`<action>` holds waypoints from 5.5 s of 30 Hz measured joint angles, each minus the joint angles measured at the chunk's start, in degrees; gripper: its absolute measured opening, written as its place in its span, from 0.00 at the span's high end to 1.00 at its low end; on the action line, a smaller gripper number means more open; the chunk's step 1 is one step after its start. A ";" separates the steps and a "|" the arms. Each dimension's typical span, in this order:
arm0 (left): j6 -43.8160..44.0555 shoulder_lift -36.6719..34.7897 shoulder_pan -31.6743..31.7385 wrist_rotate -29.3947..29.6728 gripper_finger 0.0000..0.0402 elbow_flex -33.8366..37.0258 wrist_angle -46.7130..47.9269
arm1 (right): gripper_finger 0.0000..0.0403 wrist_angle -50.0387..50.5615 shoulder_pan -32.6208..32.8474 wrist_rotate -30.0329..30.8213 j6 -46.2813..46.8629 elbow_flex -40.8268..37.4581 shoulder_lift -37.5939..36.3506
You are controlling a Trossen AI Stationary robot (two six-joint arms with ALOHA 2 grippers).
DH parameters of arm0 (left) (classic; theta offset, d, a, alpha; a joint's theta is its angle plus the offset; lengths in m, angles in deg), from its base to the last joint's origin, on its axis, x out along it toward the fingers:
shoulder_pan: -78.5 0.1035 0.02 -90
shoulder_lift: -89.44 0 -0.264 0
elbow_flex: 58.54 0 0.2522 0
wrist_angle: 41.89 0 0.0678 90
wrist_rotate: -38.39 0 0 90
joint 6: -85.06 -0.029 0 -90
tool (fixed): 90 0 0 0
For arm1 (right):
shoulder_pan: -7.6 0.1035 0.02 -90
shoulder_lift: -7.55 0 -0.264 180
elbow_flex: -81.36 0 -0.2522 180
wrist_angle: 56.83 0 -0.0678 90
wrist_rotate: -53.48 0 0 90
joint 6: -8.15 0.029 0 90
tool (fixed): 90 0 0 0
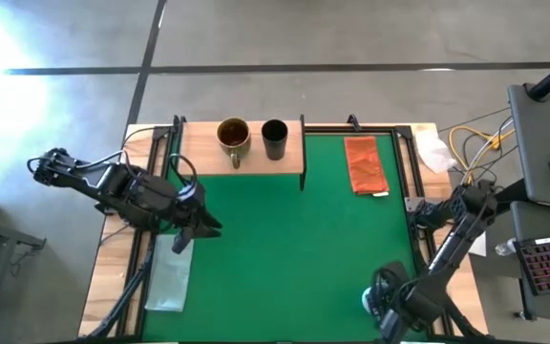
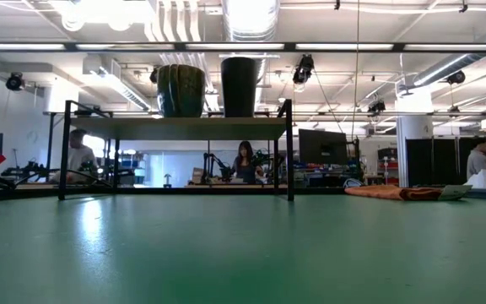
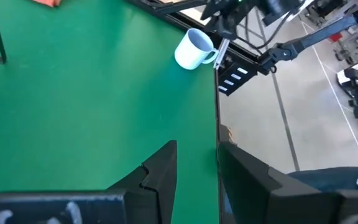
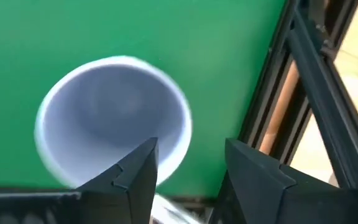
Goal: Stack small to large cups/mugs on shelf
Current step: Put the blue mug on the shelf
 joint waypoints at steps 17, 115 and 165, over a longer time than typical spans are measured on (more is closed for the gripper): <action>2.85 1.30 0.04 0.55 0.74 0.12 -1.26 | 0.55 -18.83 0.09 5.45 -1.11 -17.83 -3.42; 38.52 26.68 1.52 8.55 0.76 15.64 -4.32 | 0.54 -0.60 -48.26 35.95 -69.48 2.23 -18.53; -33.51 20.15 61.92 10.91 1.00 -16.07 39.30 | 0.54 -13.31 -48.00 39.36 -64.93 -8.14 -24.28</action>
